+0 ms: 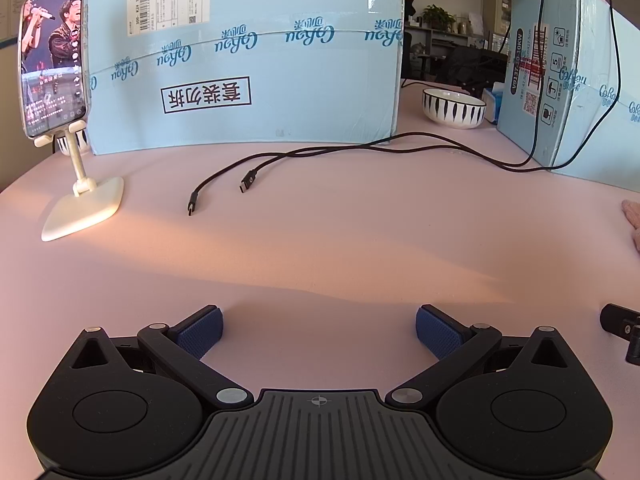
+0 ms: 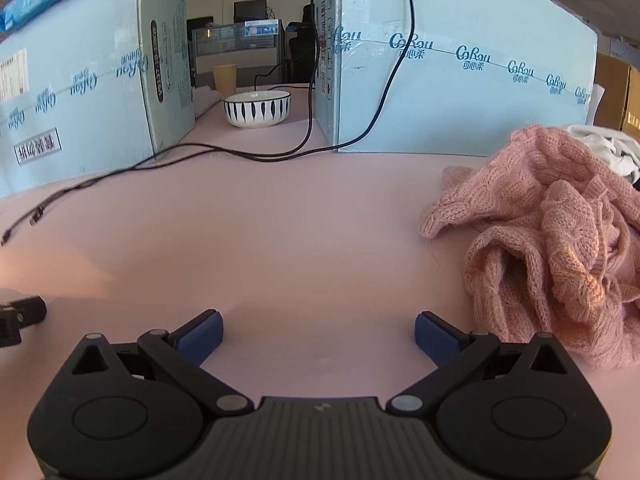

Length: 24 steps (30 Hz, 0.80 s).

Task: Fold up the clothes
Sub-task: 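Move both tools toward the pink knit sweater on the table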

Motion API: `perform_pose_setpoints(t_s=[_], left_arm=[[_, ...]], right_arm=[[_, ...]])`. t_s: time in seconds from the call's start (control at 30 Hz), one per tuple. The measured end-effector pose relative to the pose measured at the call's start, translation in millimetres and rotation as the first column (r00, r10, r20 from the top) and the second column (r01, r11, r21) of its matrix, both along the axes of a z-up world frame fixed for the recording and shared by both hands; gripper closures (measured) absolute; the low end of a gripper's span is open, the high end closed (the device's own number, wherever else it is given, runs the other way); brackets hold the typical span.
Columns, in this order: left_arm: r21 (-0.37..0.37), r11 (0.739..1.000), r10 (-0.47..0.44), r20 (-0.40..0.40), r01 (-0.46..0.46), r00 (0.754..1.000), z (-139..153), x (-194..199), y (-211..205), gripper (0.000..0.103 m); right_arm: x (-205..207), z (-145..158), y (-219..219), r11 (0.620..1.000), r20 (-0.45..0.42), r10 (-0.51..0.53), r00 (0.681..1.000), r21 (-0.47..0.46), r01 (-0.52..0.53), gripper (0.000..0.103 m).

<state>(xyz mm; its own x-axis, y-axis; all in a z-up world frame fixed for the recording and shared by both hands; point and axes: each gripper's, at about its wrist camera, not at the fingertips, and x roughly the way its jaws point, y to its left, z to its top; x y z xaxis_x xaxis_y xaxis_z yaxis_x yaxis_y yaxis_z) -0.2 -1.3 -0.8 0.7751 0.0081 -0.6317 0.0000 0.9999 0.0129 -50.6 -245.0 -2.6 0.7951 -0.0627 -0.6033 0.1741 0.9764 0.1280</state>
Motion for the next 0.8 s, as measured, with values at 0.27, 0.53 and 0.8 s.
perform_pose_setpoints(t_s=[0.27,0.53,0.8], left_arm=[[-0.003,1.000,-0.001,0.001,0.001,1.000,-0.8,0.1,1.5,0.000],[-0.003,1.000,-0.001,0.001,0.001,1.000,-0.9,0.2,1.2,0.000],[0.006,1.000,-0.006,-0.007,0.006,1.000,1.5,-1.8,0.9,0.000]], right_arm=[[-28.8,2.4,-31.5,0.984,0.062,-0.089,0.994,0.159,0.078,0.000],[-20.8,6.2,-9.7,0.993,0.011,-0.098,0.995,0.065,0.097,0.000],[-16.5,10.2,-4.3,0.996,-0.015,-0.089,0.996,0.026,0.089,0.000]])
